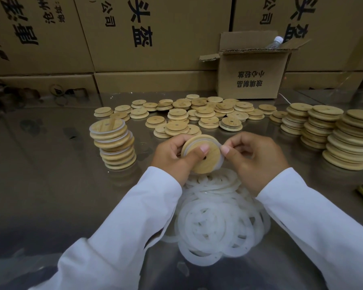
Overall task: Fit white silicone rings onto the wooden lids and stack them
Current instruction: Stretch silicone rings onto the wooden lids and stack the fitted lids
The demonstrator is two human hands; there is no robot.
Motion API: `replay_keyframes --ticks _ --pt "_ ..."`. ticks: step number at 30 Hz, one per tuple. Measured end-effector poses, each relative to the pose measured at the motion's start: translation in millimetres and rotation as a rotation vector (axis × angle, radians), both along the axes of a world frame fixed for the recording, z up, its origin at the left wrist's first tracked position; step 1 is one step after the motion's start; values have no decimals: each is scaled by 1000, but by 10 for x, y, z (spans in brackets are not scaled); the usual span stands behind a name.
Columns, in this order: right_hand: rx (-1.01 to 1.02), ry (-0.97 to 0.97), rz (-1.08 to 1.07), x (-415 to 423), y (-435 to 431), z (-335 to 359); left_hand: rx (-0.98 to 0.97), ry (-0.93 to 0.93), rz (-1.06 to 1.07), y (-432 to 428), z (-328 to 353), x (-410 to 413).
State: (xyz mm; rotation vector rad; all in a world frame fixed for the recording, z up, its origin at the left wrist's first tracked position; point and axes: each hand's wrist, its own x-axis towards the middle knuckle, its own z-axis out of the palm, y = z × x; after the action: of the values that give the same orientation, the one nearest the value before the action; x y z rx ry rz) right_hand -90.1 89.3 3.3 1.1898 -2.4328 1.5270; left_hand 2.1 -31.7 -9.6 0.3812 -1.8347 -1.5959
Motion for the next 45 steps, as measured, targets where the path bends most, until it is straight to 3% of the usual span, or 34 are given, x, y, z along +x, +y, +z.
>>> replay_keyframes --ticks 8,25,45 --pt "-131 -165 54 58 -48 -85 155 -13 54 -17 -39 -29" --pt "-42 -129 36 22 -53 -29 269 36 54 -15 -72 -61" --pt "-155 -309 139 114 -39 -32 424 58 38 -3 5 -42"
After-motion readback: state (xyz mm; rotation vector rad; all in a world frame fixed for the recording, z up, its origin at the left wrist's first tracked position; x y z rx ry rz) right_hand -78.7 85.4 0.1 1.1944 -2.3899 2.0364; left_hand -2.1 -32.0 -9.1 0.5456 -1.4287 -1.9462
